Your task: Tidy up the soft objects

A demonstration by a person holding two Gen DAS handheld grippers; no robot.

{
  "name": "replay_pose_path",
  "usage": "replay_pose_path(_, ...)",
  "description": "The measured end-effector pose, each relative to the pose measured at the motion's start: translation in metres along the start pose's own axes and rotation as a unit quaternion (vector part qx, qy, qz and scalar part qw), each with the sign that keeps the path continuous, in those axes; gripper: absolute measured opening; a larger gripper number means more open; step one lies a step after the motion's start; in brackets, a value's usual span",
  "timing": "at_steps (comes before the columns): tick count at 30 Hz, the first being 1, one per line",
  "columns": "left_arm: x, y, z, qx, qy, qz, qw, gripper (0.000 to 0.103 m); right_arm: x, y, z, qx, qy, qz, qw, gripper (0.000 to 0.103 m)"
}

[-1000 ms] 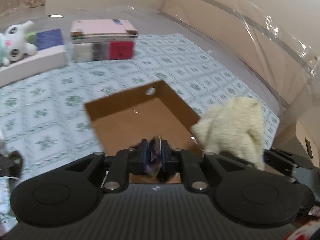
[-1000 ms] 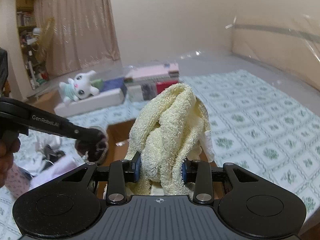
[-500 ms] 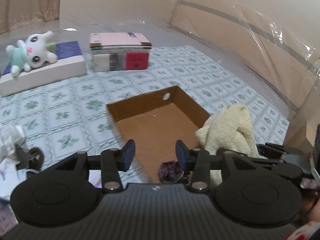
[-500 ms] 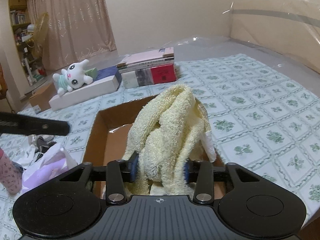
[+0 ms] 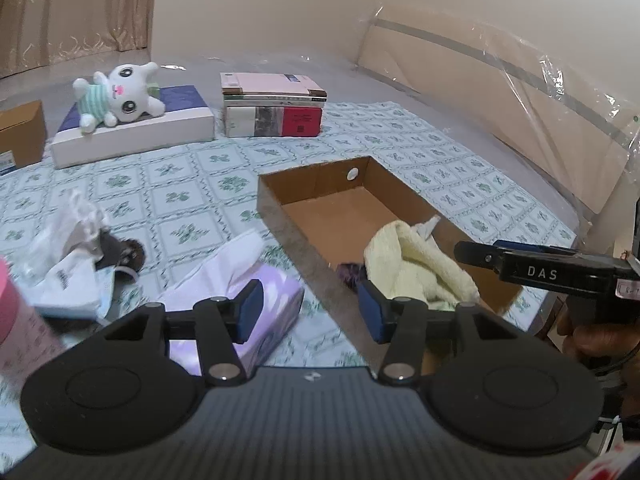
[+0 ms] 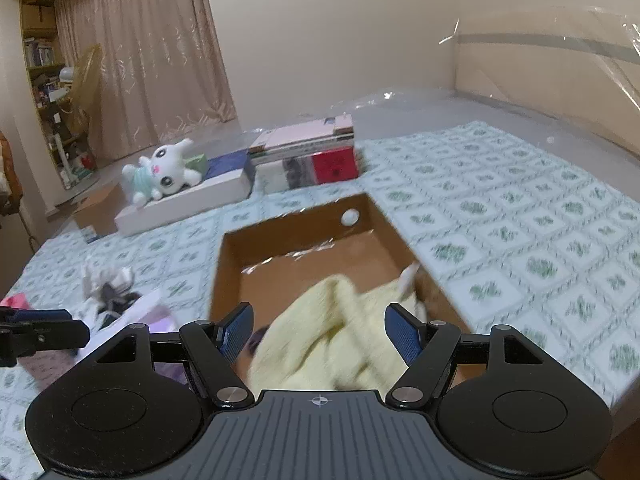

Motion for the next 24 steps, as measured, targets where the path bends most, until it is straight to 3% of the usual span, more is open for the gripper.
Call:
replay_pose_path(15,-0.09,0.04,-0.052,0.001,-0.025,0.038,0.999,0.053,-0.052,0.094,-0.055,-0.002,0.022,0.027,0.999,0.072)
replay_pose_path(24,-0.136,0.087,-0.074,-0.015,-0.048,0.073,0.9961,0.055,-0.057,0.154,-0.057,-0.026,0.022,0.063,0.997,0.072)
Point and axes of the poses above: each gripper's, at about its wrist camera, not at the fingertips, and x roughly the way its jaws point, y to its left, z to its top, the point moved 7 cm from there along x, roughly the way its jaws point, and after that the axes turned 3 degrees about -x, right-handed, at the moved point
